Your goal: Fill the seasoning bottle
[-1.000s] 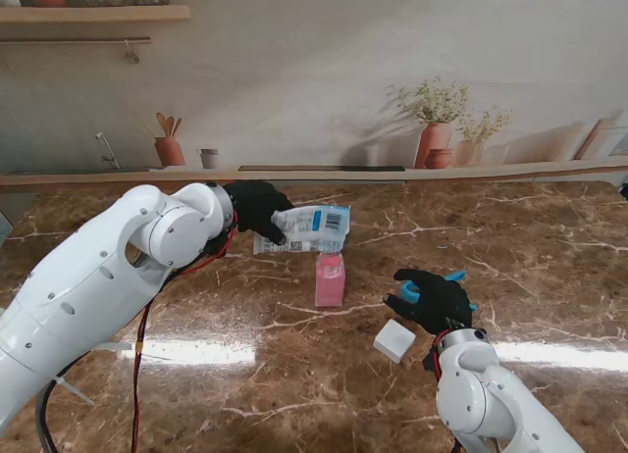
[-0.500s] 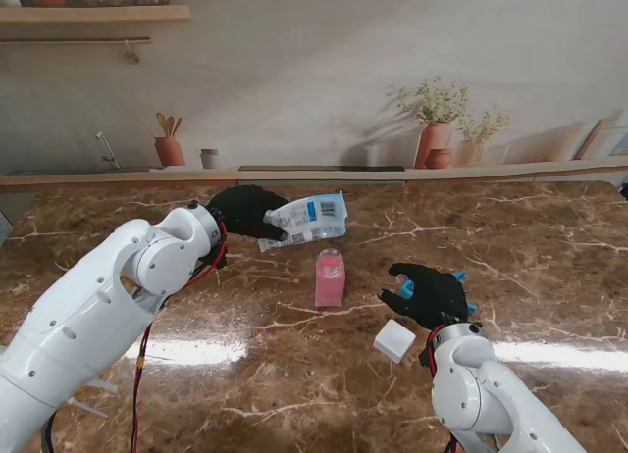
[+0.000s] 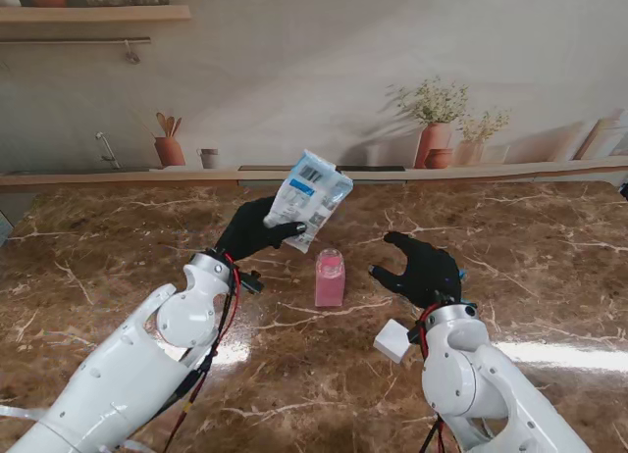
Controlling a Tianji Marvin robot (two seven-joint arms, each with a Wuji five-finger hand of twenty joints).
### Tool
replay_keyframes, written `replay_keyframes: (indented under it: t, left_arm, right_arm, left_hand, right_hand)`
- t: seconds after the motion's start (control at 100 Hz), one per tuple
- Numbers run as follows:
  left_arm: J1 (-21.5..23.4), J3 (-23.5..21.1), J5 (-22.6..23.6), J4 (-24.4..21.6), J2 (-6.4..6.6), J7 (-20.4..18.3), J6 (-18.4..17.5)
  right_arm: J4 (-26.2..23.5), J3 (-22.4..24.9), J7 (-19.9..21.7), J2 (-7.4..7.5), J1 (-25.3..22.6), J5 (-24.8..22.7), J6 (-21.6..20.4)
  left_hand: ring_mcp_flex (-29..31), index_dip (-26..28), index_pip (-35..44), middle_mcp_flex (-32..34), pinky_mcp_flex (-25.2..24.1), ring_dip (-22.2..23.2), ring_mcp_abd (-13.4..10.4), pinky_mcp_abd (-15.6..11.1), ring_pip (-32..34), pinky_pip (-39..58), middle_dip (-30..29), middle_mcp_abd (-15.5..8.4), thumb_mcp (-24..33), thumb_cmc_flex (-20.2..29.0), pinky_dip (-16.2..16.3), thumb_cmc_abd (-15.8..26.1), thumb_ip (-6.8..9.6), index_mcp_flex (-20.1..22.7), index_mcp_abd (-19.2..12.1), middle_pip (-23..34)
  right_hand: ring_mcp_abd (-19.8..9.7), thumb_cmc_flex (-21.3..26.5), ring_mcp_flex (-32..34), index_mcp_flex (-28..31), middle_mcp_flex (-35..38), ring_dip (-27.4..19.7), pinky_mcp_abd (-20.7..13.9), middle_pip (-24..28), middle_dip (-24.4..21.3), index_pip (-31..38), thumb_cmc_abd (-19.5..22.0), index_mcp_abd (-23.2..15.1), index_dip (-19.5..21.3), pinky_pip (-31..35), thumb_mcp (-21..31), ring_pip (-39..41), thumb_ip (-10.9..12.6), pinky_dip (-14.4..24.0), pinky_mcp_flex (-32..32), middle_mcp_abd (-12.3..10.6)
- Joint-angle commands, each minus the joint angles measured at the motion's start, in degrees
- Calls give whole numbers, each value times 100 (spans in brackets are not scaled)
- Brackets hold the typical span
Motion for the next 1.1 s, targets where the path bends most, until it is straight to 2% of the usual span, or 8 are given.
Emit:
replay_keyframes:
  t: [0.0,0.42,0.53,0.58,0.71,0.91,1.0,1.09]
  left_arm:
    - [316,145,-111,-40,-199,44,-10]
    - [602,626,-1438,279,-469,15,-479]
    - [620,647,-1459,281,-481,37,-487]
    - [629,649,-1465,277,-484,48,-489]
    - [640,650,-1467,273,-473,22,-494]
    - [655,637,-1112,196,-361,-116,-387]
    - [644,596,-713,153,-267,-173,-299]
    - [668,470,-477,60,-146,-370,-235]
  right_arm:
    - [-160,12,13,-91,59,244,-31]
    - [-505,-161,-489,-269,243,896,-476]
    - [-511,-227,-523,-272,274,892,-593]
    - [-488,-272,-561,-279,306,902,-660]
    - [-534,-381,-450,-254,363,886,-749]
    - [-418,-605,-500,-239,535,665,-870]
    - [-387,-677,-612,-240,554,509,-921]
    - [-424,-719,-691,-229,509,320,-890]
  left_hand:
    - [-293,316,1092,-169,-265,88,166,42,-231,-238,185,-314,373,1014,232,897,611,299,-1086,-296]
    - [-898,141,1227,-432,-775,66,120,-121,-574,-646,251,-566,552,2060,224,512,746,1017,-729,-1048]
    - [-938,114,1245,-446,-824,54,117,-166,-604,-716,202,-573,608,2048,186,506,735,1035,-724,-1026]
    - [-949,106,1250,-449,-828,49,127,-169,-614,-723,181,-573,622,2040,179,505,730,1039,-724,-1027]
    - [-979,85,1248,-451,-862,28,140,-175,-652,-743,125,-553,616,2014,163,500,706,1031,-718,-1055]
    - [-1304,-345,826,-331,-1209,-152,75,-141,-1035,-889,-428,-566,762,1791,105,264,655,885,-617,-1624]
    - [-1930,-1917,307,-440,-1690,-176,-145,-200,-1878,-1262,-612,-551,1289,1010,-14,-385,628,347,-767,-2715]
    - [-2915,-2920,-722,-1934,-2370,-1144,-333,-330,-2455,-1960,-2525,-550,1567,-155,-170,-719,737,-223,-496,-1879]
  right_hand:
    - [53,90,244,-245,109,293,47,155,178,-96,-89,119,-49,283,-215,163,-208,234,90,84]
    - [-416,707,1689,709,1525,2203,252,1339,1422,627,-508,-59,41,2811,-707,2811,-290,1972,1231,-179]
    - [-519,985,2237,1573,2371,2340,213,1900,1912,1367,-847,-451,366,3688,1101,3528,-565,1894,1715,-367]
    - [-534,1435,2496,1649,2773,2309,214,1986,2497,2376,-1225,-736,-220,4010,1758,3759,-1264,1754,1924,-425]
    - [-617,2685,3150,2056,3551,2349,239,2286,2827,3769,-1527,-1305,-592,4456,2168,4159,-1568,1649,2489,-587]
    - [-1012,2808,3528,3091,3830,3293,211,3498,4238,3769,-1650,-2011,2116,5360,3099,5993,-1242,1717,2923,-806]
    - [-1176,2775,3548,3408,3997,3600,265,3905,4623,3867,-1782,-2015,2749,5644,3504,6802,-921,1843,3069,-838]
    - [-1256,2732,3555,3553,4123,3697,290,4013,4706,3864,-1877,-2010,2946,5756,3684,7158,-803,1872,3217,-832]
